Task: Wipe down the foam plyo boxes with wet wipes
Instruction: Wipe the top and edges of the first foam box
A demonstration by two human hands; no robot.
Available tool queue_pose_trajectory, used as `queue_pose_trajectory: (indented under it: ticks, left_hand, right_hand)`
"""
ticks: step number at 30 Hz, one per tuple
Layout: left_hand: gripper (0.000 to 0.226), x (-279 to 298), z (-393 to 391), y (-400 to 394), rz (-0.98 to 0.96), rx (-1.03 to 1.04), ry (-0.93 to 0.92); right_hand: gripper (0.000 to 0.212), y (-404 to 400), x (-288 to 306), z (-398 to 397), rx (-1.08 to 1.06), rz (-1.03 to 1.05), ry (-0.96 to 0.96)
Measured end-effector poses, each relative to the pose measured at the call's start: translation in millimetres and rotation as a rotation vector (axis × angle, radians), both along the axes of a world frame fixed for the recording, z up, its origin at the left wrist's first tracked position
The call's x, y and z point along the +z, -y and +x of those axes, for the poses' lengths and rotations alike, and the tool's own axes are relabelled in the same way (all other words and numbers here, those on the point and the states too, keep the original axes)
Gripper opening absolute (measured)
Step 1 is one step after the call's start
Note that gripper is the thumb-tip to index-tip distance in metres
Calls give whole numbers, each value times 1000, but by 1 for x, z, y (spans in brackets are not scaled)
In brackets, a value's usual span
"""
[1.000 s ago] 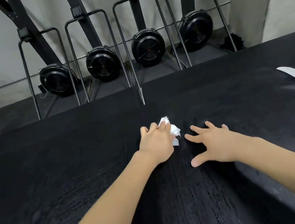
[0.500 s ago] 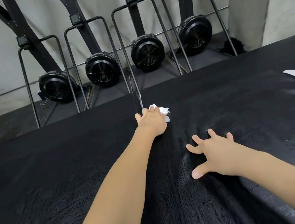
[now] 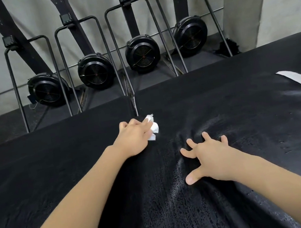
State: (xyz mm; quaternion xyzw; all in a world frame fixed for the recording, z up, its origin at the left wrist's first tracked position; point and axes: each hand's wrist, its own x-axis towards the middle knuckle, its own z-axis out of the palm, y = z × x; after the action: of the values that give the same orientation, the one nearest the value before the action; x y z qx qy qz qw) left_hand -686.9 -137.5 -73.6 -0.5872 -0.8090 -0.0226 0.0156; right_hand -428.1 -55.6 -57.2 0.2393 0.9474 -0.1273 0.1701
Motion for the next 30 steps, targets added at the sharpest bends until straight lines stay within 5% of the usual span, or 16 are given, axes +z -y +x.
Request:
queue_pose_trajectory:
  ticks: [6, 13, 19, 23, 30]
  left_hand:
    - [45, 2, 34, -76, -74, 222, -149]
    - [40, -6, 47, -43, 141, -229, 55]
    - [32, 0, 19, -70, -32, 124, -171]
    - [45, -1, 36, -105, -112, 237, -161]
    - [43, 3, 53, -21, 18, -328, -54]
  right_hand:
    - [96, 0, -1, 0, -7, 6, -2]
    - [95, -1, -4, -1, -15, 16, -22]
    - [96, 0, -3, -3, -21, -7, -11]
    - [95, 1, -1, -3, -27, -20, -3]
    - [95, 1, 0, -2, -22, -11, -15]
